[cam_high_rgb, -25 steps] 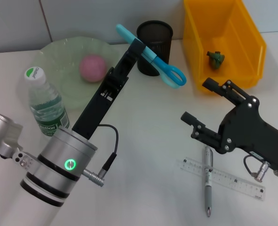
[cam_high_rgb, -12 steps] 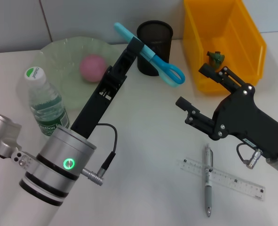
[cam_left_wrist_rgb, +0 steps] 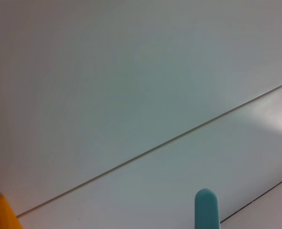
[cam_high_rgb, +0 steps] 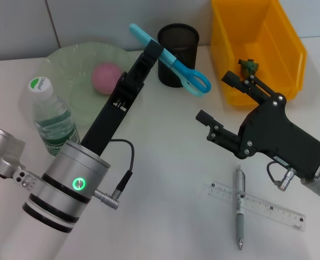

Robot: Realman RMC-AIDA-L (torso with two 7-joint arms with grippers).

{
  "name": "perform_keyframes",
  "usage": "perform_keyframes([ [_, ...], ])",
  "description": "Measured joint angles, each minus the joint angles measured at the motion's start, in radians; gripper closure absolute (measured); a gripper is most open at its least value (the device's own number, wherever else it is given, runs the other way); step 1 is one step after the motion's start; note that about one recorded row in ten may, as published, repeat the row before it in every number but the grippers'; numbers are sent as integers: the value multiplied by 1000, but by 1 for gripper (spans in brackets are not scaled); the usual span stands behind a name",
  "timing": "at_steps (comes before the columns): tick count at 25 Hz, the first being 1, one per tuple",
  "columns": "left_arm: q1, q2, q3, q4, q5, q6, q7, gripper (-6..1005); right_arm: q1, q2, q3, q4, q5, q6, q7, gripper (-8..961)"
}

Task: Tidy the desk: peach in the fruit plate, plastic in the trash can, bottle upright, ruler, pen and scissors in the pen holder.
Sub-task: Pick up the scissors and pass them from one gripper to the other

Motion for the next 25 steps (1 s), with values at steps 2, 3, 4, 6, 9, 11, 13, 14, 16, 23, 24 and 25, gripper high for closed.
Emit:
perform_keyframes([
  [2,0,0,0,0,-1,0,0,760,2,0,0,0,0,0,0,304],
  [3,-1,0,0,0,-1,0,0,760,4,0,0,0,0,0,0,304],
  [4,-2,0,0,1,-1,0,0,760,6,0,0,0,0,0,0,304],
  [6,-4,0,1,0,-2,-1,-1,760,9,0,1,0,0,0,-1,305],
  [9,-5,0,3,0,-2,-1,-1,759,11,0,2,0,0,0,-1,305],
  [11,-5,0,5,2,-2,-1,-1,759,14,0,3,0,0,2,-1,306],
  [13,-6,0,8,3,-2,-1,-1,758,19,0,5,0,0,3,-1,306],
  [14,-6,0,8,4,-2,-1,-1,758,22,0,6,0,0,4,-1,306],
  [16,-7,0,9,5,-3,-1,-3,758,27,0,6,0,0,5,-1,307],
  [23,-7,0,12,7,-3,-1,-4,757,46,1,6,14,0,12,-2,308],
  [24,-7,0,12,8,-3,-1,-4,756,50,1,6,17,0,17,-2,308],
  [25,-7,0,12,8,-3,-1,-4,756,56,2,7,22,0,28,-2,309],
])
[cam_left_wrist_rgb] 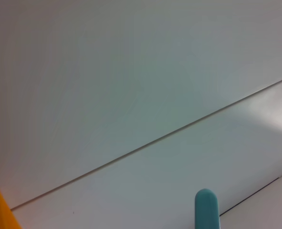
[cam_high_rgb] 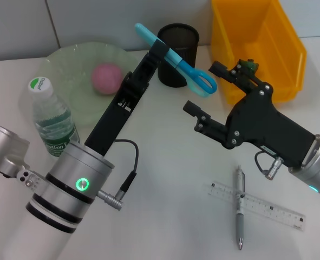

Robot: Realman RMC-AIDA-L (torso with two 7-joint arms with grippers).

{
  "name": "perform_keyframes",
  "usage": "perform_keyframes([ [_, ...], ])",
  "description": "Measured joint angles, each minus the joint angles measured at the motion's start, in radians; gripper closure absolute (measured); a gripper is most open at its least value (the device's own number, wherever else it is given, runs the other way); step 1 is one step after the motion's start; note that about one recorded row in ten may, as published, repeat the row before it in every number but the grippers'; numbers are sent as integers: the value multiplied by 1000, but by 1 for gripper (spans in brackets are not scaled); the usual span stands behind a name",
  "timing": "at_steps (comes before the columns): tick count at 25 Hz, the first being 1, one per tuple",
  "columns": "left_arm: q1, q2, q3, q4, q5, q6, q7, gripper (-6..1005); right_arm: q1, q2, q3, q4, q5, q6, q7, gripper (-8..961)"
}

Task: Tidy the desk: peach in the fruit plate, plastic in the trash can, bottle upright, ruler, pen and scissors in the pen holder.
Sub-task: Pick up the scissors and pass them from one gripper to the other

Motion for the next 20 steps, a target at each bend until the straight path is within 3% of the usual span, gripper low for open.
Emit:
perform_keyframes([
  [17,-2,0,2,-1,0,4,0,753,19,0,22,19,1,20,-2,312],
  [20,-2,0,1,-2,0,4,3,753,22,0,22,19,-1,20,-2,454],
])
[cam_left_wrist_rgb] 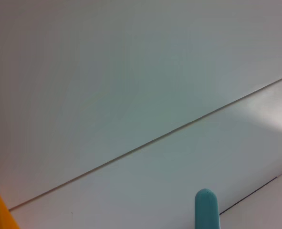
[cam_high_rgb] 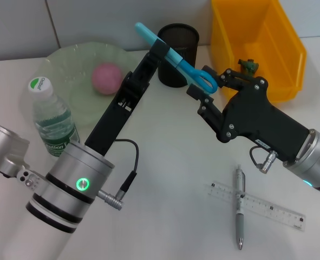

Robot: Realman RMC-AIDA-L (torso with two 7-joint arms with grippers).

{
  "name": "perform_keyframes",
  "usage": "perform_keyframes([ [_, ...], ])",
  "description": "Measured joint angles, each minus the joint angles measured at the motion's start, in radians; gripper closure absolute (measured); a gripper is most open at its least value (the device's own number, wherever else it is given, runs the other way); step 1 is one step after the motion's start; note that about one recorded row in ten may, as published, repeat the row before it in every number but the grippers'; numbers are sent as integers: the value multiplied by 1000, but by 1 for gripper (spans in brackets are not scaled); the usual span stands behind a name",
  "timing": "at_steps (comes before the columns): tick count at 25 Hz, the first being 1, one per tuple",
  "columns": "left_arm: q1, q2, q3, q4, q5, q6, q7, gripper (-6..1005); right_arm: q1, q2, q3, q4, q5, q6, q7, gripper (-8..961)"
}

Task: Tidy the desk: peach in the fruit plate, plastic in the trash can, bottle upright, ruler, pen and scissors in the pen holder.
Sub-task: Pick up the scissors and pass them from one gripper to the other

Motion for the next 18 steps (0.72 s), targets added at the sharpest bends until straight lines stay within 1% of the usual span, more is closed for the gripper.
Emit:
perform_keyframes([
  [2,-1,0,-1,-1,0,0,0,752,1,0,0,1,0,-1,-1,549],
  [7,-1,0,-3,-3,0,-3,-1,751,8,0,0,1,1,-3,-1,654],
  [18,-3,0,-5,-1,0,-5,2,749,15,1,0,11,1,-1,-10,659],
])
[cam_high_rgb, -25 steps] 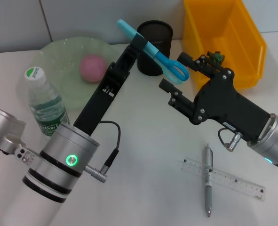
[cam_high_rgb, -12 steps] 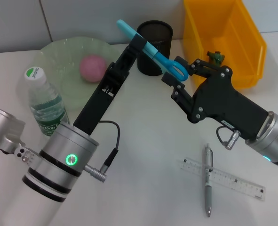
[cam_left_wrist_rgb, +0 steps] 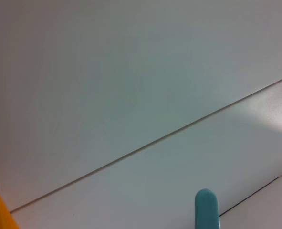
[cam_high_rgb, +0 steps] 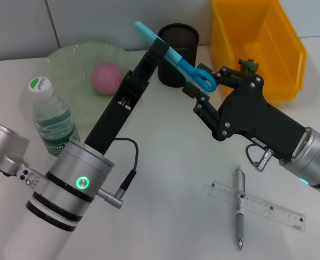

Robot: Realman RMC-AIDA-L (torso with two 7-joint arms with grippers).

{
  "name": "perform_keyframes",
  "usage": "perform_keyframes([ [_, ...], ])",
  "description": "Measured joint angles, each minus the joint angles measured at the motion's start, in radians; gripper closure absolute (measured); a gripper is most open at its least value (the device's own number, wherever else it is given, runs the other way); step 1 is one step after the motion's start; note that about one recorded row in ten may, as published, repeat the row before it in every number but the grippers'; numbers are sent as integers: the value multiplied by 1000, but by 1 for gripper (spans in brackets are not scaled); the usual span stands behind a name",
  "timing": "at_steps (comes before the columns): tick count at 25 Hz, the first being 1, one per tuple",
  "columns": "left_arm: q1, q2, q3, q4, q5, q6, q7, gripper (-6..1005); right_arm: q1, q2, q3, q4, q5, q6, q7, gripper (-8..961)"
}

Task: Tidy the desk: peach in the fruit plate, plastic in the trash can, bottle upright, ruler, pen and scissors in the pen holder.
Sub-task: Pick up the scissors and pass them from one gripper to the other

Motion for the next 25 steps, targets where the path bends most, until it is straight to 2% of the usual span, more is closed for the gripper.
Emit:
perform_keyframes([
  [9,-5,0,13,1,-24,0,6,748,4,0,0,0,0,1,0,661],
  [25,-8,0,17,3,-25,4,5,745,8,0,0,0,0,2,0,747],
])
